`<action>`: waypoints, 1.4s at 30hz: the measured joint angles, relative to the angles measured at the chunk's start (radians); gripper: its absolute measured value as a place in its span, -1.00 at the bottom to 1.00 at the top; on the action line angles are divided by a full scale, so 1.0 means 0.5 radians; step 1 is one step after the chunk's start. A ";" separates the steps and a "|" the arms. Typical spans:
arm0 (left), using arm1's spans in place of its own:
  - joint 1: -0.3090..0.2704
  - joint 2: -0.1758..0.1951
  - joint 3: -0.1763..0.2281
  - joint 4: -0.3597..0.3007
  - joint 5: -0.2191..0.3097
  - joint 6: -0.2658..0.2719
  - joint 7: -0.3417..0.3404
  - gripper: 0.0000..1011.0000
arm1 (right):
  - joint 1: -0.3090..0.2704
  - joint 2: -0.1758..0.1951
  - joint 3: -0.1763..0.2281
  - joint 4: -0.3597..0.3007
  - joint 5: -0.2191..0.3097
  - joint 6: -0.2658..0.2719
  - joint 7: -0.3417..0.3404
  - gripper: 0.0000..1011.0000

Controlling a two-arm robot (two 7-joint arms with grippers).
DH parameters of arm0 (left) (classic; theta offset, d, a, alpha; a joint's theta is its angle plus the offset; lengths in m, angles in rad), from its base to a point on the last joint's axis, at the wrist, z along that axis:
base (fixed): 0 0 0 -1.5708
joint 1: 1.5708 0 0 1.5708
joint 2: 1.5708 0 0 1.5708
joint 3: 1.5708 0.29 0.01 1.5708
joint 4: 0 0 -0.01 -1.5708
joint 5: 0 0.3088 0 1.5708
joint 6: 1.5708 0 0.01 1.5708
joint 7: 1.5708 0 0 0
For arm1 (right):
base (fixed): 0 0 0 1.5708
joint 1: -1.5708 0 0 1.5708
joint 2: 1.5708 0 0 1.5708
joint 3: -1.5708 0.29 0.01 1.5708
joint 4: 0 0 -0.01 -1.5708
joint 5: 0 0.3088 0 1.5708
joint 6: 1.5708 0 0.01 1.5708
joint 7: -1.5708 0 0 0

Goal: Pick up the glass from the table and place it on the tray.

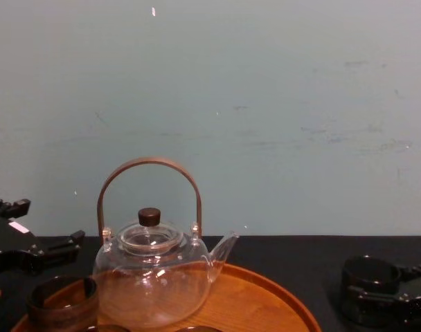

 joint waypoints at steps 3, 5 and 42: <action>0.000 0.000 0.000 0.000 0.000 0.000 0.000 0.98 | 0.004 -0.004 0.000 0.003 -0.005 -0.001 -0.004 0.98; 0.000 0.000 0.000 0.000 0.000 0.000 0.000 0.98 | 0.011 -0.009 -0.001 0.012 -0.008 -0.002 -0.008 0.98; 0.000 0.000 0.000 0.000 0.000 0.000 0.000 0.98 | 0.054 -0.035 -0.009 0.077 -0.031 -0.028 -0.008 0.79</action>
